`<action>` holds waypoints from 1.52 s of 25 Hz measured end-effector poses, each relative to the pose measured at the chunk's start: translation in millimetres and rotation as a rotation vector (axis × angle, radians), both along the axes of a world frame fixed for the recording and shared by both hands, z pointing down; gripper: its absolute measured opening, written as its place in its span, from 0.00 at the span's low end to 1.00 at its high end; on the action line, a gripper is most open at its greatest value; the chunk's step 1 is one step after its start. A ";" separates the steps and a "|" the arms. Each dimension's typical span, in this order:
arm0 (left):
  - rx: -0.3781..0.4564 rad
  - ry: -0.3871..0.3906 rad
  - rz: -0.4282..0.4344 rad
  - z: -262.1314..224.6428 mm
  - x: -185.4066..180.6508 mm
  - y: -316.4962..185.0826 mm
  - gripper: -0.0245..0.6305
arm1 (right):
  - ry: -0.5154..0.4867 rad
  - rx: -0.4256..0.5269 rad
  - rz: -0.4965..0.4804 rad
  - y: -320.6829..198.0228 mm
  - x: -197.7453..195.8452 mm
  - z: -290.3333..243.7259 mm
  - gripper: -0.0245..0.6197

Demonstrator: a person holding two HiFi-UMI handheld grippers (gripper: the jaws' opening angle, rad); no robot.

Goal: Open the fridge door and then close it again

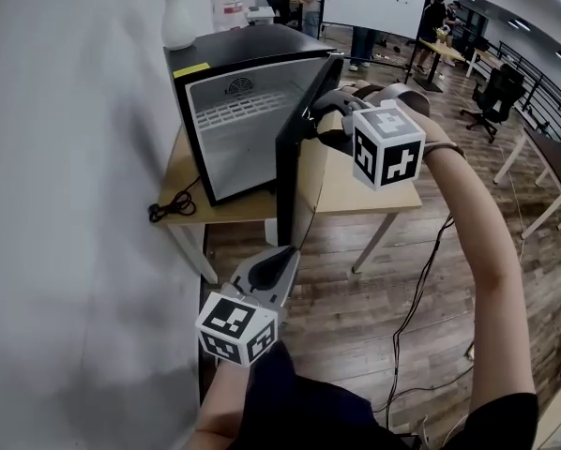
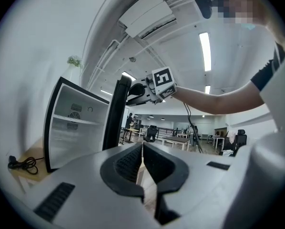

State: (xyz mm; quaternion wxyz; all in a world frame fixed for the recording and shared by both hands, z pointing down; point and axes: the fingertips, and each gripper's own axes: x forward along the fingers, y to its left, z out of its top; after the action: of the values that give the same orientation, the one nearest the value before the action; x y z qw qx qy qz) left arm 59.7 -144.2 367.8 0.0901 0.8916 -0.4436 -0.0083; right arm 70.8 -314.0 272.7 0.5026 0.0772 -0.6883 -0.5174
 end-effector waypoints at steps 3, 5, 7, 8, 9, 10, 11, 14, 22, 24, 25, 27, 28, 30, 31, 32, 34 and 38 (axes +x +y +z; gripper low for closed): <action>-0.003 -0.005 0.008 0.5 1.9 -0.8 0.05 | 0.022 0.017 0.013 1.5 16.8 -1.8 0.20; -0.005 -0.006 0.015 0.7 5.3 -2.0 0.05 | 0.044 0.024 0.018 2.0 27.9 -1.2 0.20; -0.005 -0.010 0.027 0.6 10.7 -2.2 0.05 | 0.063 0.028 0.017 2.9 40.0 -0.3 0.20; -0.004 -0.013 0.033 0.3 13.4 -1.9 0.05 | 0.071 0.028 0.015 3.8 46.2 0.0 0.20; -0.003 -0.016 0.038 -0.4 15.6 -1.7 0.05 | 0.077 0.029 0.011 4.8 51.7 0.0 0.20; 0.000 -0.017 0.041 -1.4 17.4 -2.0 0.05 | 0.082 0.031 0.005 5.5 56.2 -0.2 0.20; 0.003 -0.019 0.042 -2.7 19.0 -3.0 0.05 | 0.084 0.035 -0.002 5.6 60.0 -0.5 0.20; 0.012 -0.025 0.053 -6.2 25.5 -8.6 0.05 | 0.086 0.049 -0.023 3.6 70.5 -0.2 0.20; 0.015 -0.039 0.093 -8.5 52.8 -12.7 0.05 | 0.091 0.093 -0.069 5.8 109.3 1.4 0.21; 0.011 -0.042 0.107 -6.8 60.6 -11.7 0.05 | 0.100 0.112 -0.061 4.6 123.7 0.8 0.21; 0.008 -0.043 0.113 -5.9 64.4 -11.3 0.05 | 0.106 0.120 -0.052 3.2 131.4 0.3 0.21; 0.001 -0.043 0.127 -3.7 71.6 -11.7 0.05 | 0.122 0.134 -0.029 -2.1 147.6 -0.6 0.22; -0.003 -0.042 0.134 -2.0 74.6 -12.6 0.05 | 0.130 0.140 -0.016 -5.9 155.5 -0.3 0.22; -0.009 -0.040 0.148 3.5 78.3 -16.0 0.05 | 0.141 0.152 0.010 -15.2 168.9 2.9 0.22; -0.012 -0.041 0.155 6.9 78.9 -18.2 0.05 | 0.143 0.160 0.021 -20.0 173.7 5.4 0.22; -0.013 -0.042 0.161 10.0 79.2 -20.2 0.05 | 0.144 0.168 0.030 -24.1 177.1 7.9 0.22; -0.014 -0.045 0.173 12.6 80.4 -22.6 0.05 | 0.146 0.182 0.041 -29.0 181.8 10.8 0.22; -0.007 -0.045 0.179 8.2 83.1 -27.1 0.05 | 0.153 0.186 0.045 -32.3 184.1 9.7 0.22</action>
State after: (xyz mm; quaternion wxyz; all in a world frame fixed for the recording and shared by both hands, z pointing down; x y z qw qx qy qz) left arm 142.8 -171.2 376.0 0.0836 0.9273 -0.3643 0.0211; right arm 254.9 -346.3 282.4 0.5558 0.0993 -0.5949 -0.5721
